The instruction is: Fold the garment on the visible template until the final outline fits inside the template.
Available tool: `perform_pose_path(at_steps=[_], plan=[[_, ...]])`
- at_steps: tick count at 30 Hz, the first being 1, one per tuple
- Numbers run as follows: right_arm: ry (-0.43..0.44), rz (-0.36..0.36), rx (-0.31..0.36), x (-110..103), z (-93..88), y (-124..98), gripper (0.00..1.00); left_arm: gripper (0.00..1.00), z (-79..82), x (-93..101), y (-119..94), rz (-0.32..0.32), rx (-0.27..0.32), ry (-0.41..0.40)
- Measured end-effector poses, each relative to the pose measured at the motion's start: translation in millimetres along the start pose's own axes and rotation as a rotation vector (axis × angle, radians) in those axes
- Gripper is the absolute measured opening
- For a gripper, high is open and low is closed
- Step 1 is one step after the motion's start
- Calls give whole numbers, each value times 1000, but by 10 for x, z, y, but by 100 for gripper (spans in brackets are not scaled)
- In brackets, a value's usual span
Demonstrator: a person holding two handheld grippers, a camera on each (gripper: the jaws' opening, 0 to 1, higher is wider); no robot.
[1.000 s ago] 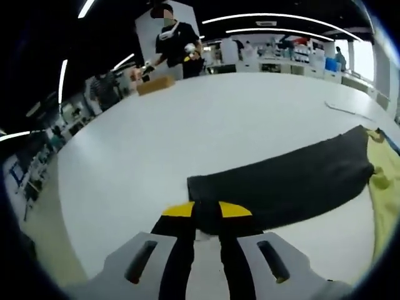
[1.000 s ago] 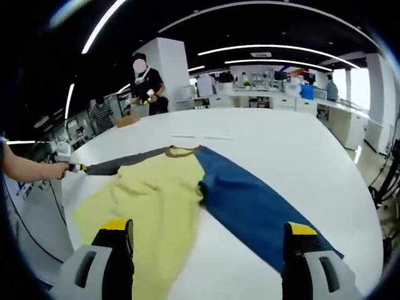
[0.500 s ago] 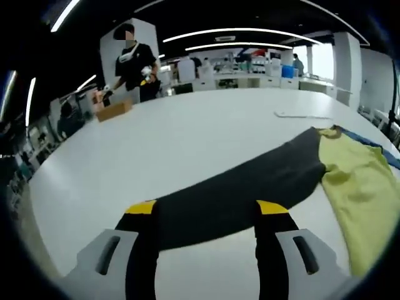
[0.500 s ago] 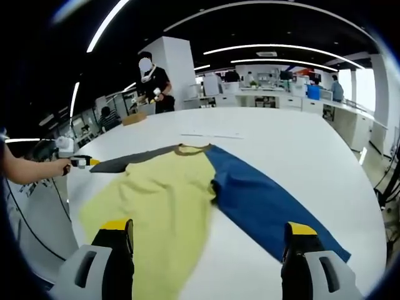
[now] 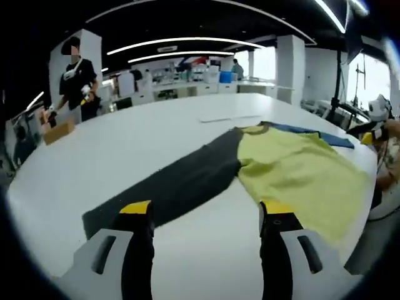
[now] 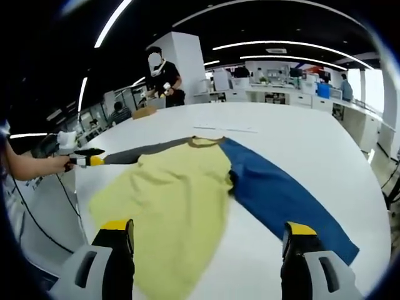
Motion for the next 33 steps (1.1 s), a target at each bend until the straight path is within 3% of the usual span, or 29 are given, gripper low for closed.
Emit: perform_pose_path(at_steps=[3, 5, 13, 23, 29, 33], plan=[[5, 7, -5, -18, -35, 4, 96, 62, -46, 136, -45, -60, -13, 10], [8, 10, -10, -18, -62, 3, 96, 60, -66, 266, -80, -130, 13, 10], [-3, 44, -52, -119, -207, 10, 91, 53, -244, 549, -135, -210, -48, 16], [32, 39, -94, -247, -446, 21, 78, 43, -418, 676, -115, -264, -107, 45], [35, 38, -121, -317, -563, 10, 74, 37, -557, 783, -162, -297, -172, 56], [53, 34, -139, -356, -637, -5, 66, 33, -609, 803, -170, -296, -199, 52]])
Point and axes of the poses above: the point that each gripper's makers call its tool centre point, and the gripper's own axes: y roughly forward along the fingers, x roughly to its right, z roughly out of its top, the point moved 6 cm from there along -y, roughly backward along the fingers, and after that the axes turned 6 degrees about z, right-handed, at the moved point
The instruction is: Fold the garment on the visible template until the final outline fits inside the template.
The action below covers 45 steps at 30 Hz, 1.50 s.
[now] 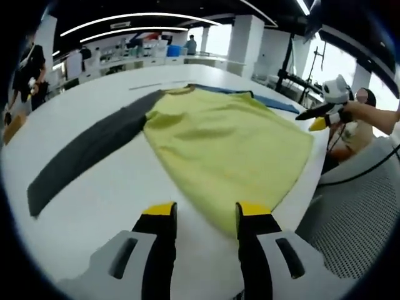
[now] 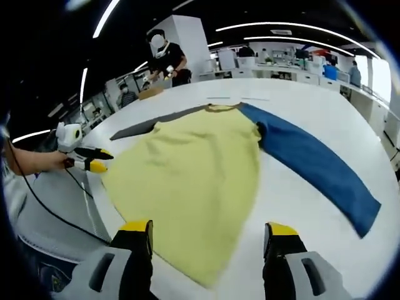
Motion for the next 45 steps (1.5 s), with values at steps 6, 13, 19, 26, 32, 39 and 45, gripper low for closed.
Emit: perform_pose_path(at_steps=[6, 13, 19, 26, 32, 39, 45], plan=[[0, -27, -42, -9, -123, -8, 57, 28, -58, 9, 15, 6, -36, 9], [-24, -65, -75, -15, -201, -32, 43, 22, -73, 35, 15, 4, -50, 12], [-42, -93, -102, -51, -248, -31, 21, 14, -86, 97, 1, 4, -86, -1], [-20, -131, -113, -25, -258, -46, 13, 9, -112, 83, -28, 10, -115, -32], [0, -148, -129, -8, -281, -61, 0, 2, -105, 70, -41, 22, -133, -88], [13, -124, -129, -33, -288, -62, 0, 0, -61, 87, -101, 34, -149, -52], [43, -92, -114, -83, -270, -86, 0, 0, -56, 90, -163, 33, -150, -75]])
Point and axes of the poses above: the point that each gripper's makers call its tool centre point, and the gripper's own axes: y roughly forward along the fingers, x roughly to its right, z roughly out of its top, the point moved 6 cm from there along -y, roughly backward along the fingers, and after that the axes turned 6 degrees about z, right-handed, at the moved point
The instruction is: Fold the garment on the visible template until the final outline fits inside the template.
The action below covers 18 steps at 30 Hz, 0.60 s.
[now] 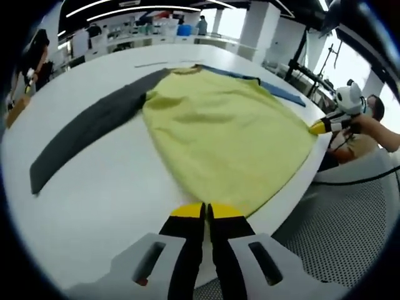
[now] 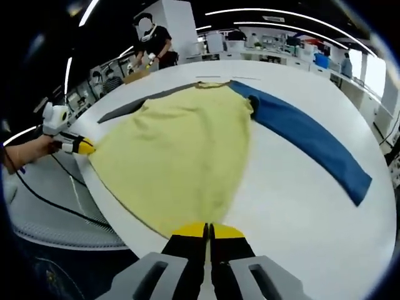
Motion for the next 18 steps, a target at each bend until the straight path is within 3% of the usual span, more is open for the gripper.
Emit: perform_pose_path(at_steps=[9, 18], plan=[[-8, 18, -40, -69, -51, -23, 0, 0, -95, 9, -21, 12, -49, -43], [-26, 25, -71, -97, -96, -20, 0, 0, -143, 28, -14, 23, -93, 5]])
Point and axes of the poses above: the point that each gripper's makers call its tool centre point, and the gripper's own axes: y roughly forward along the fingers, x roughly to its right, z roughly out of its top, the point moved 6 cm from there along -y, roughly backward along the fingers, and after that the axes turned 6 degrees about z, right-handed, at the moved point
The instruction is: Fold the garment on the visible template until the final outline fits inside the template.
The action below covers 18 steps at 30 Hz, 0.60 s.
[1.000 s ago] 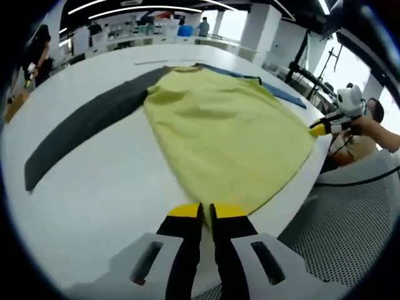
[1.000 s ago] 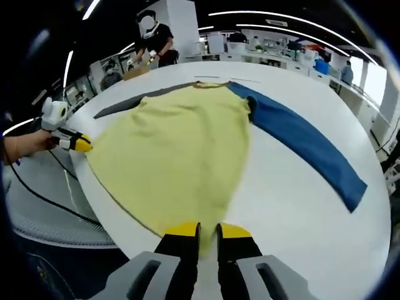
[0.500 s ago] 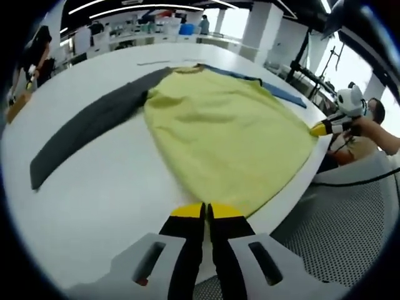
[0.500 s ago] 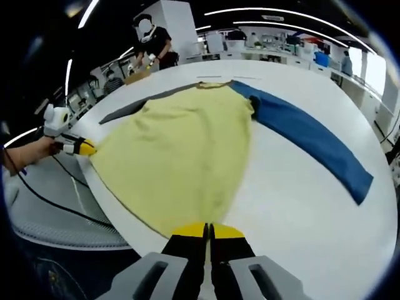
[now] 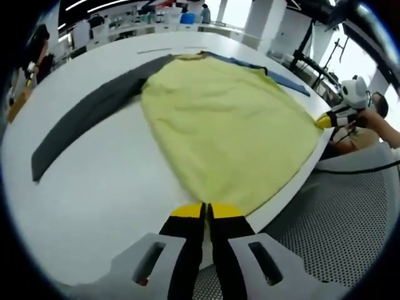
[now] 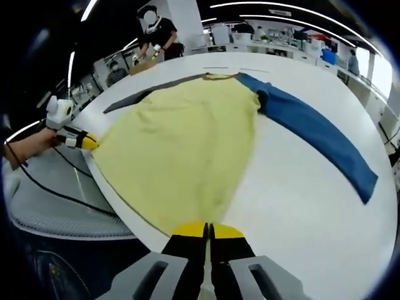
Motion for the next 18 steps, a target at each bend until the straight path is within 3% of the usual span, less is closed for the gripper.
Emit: perform_pose_path(at_steps=[10, 13, 15, 18], plan=[[-5, 4, -2, -13, -9, -6, 0, 1, -24, -9, -18, -1, -6, -30], [-4, 2, 9, -6, -4, -7, 0, 10, -31, -21, -35, 16, 5, 5], [-20, 17, 23, -14, 4, -17, 1, 23, -15, -28, -54, 17, 33, -11], [3, 32, 93, -12, 77, -52, 28, 40, 48, -37, -79, 14, 106, 2]])
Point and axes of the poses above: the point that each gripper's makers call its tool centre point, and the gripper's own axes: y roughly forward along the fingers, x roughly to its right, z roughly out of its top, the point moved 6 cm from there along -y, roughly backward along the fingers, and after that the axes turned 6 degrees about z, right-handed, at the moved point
